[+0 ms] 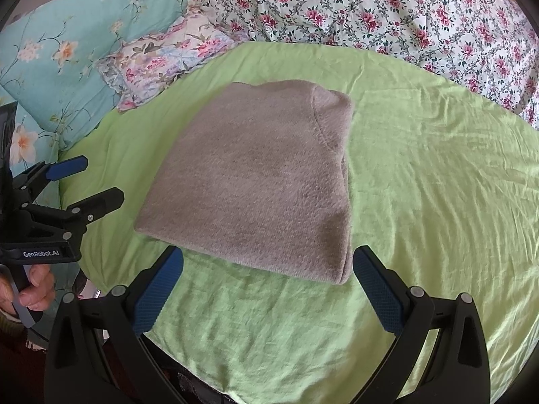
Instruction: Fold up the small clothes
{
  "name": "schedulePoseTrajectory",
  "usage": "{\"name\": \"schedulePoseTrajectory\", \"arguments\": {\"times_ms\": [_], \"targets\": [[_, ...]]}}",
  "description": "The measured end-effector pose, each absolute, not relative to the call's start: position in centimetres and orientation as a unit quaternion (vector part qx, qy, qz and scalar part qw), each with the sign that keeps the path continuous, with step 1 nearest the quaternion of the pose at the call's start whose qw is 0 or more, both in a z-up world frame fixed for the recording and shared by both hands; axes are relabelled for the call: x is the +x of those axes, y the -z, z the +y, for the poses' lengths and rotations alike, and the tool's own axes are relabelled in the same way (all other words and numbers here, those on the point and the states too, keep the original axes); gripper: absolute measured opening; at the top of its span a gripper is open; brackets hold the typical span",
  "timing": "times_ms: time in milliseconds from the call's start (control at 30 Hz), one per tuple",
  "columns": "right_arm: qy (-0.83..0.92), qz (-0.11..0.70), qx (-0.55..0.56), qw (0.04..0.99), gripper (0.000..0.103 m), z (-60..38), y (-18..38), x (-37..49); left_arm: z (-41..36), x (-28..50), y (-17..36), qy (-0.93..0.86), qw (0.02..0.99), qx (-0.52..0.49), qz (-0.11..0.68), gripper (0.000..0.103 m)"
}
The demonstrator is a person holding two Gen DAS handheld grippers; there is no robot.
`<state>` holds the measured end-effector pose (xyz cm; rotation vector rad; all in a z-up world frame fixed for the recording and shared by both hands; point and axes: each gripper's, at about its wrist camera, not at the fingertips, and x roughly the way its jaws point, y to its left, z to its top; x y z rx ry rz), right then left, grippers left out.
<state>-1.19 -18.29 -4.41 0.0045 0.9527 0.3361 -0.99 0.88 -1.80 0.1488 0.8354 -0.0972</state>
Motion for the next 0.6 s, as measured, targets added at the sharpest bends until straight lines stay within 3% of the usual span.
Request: {"name": "schedulePoseTrajectory", "arguments": {"times_ms": [600], "targets": [[-0.158, 0.453, 0.004, 0.877, 0.101, -19.3, 4.7, 2.5, -0.7, 2.9, 1.9, 0.034, 0.914, 0.083, 0.397, 0.102]]}}
